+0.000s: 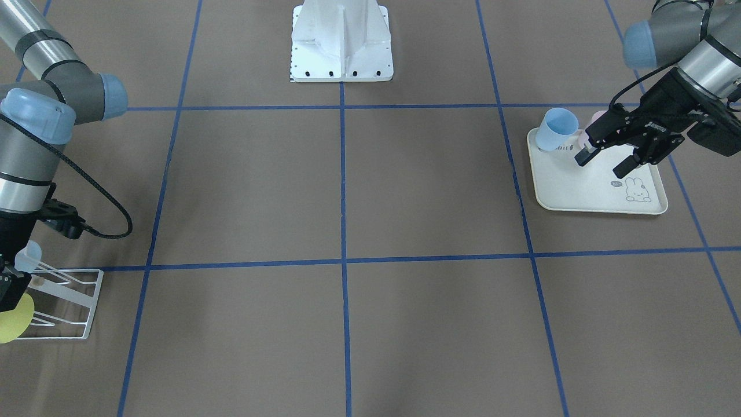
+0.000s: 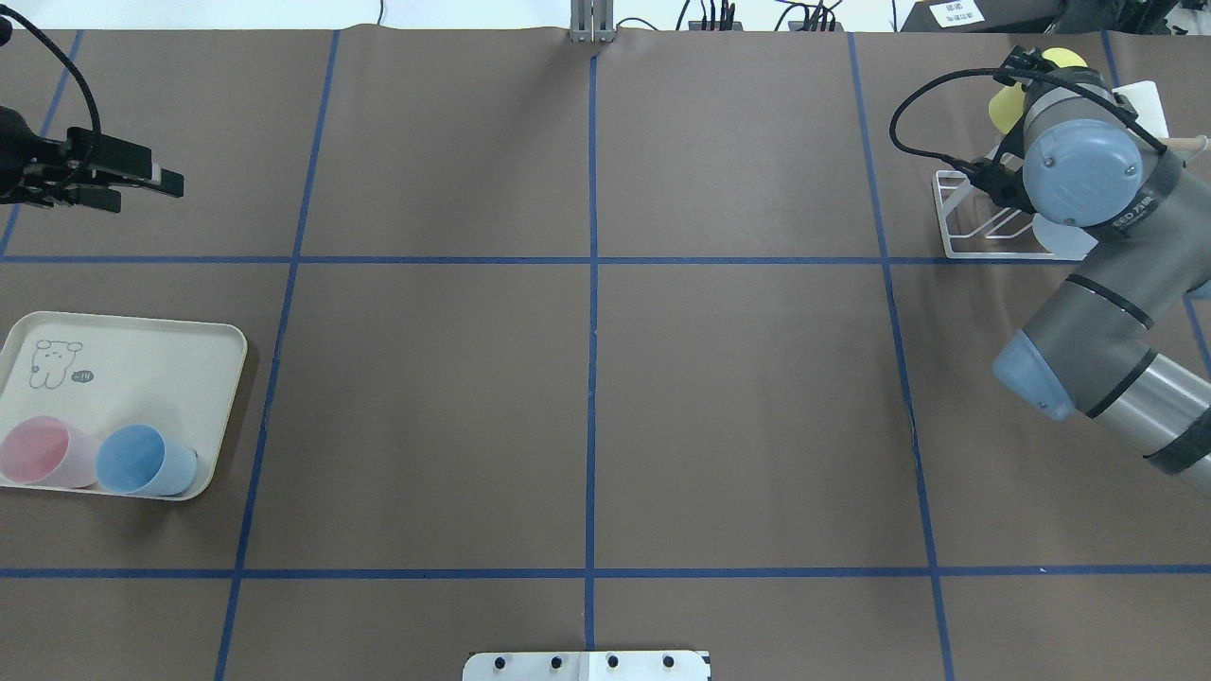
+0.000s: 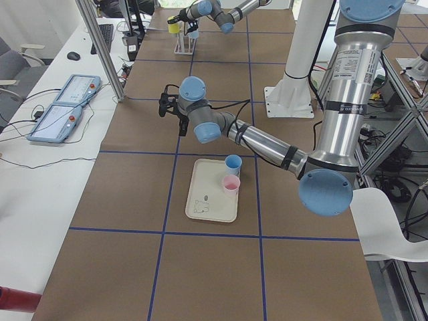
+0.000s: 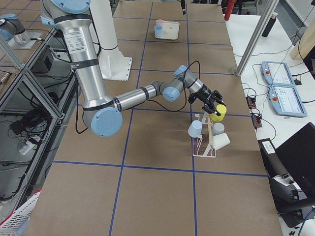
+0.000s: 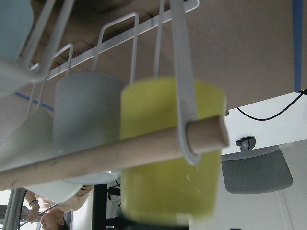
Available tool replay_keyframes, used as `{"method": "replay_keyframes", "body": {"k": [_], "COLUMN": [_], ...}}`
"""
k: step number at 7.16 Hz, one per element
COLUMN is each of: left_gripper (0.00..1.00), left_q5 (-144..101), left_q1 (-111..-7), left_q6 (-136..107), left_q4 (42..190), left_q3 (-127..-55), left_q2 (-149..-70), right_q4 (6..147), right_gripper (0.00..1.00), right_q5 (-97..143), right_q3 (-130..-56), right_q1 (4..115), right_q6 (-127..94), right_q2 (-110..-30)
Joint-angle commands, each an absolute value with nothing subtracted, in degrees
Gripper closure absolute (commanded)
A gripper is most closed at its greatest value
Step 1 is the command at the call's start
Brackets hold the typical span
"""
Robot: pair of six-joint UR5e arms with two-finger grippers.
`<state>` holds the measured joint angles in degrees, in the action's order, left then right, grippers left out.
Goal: Transfer IKEA cup to right arm and place on rack
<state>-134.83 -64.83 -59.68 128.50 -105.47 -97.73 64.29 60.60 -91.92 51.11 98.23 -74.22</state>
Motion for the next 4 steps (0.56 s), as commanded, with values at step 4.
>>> {"method": "replay_keyframes", "body": {"k": [4], "left_gripper": [0.00], "left_q5": [-134.8], "left_q1": [-64.9], "left_q6": [-59.5], "left_q4": [128.5], "left_q3": [-105.5], "left_q2": [-97.8], "right_q4": [64.5], "right_gripper": [0.01], "right_q5": [61.8], "right_q3": [-97.6], "right_q1": [51.2], "right_q6": [92.9], "right_q2": [-73.7]}}
